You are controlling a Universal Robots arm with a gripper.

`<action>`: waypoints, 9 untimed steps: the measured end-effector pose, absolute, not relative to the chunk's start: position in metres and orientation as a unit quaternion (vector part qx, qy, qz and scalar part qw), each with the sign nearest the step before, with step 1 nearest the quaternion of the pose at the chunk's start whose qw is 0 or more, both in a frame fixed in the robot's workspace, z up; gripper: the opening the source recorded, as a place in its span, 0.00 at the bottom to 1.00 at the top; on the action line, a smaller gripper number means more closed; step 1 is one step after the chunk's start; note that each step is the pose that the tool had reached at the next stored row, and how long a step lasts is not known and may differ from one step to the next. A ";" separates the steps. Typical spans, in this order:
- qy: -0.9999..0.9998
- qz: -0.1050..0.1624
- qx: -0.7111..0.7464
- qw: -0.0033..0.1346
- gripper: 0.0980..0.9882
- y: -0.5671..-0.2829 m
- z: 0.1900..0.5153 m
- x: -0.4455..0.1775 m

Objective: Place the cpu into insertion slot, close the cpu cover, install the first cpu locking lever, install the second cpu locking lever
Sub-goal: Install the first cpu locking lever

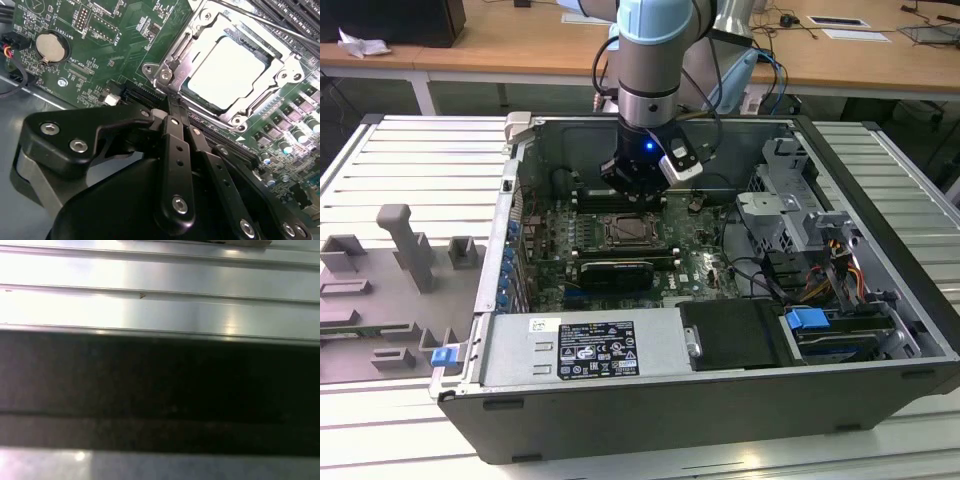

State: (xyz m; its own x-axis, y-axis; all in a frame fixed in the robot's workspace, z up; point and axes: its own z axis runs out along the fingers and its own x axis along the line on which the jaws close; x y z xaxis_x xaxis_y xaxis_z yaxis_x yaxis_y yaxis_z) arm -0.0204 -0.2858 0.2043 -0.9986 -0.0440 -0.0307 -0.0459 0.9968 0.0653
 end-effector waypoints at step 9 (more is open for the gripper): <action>0.999 0.033 -0.023 0.015 0.01 -0.286 0.203 -0.020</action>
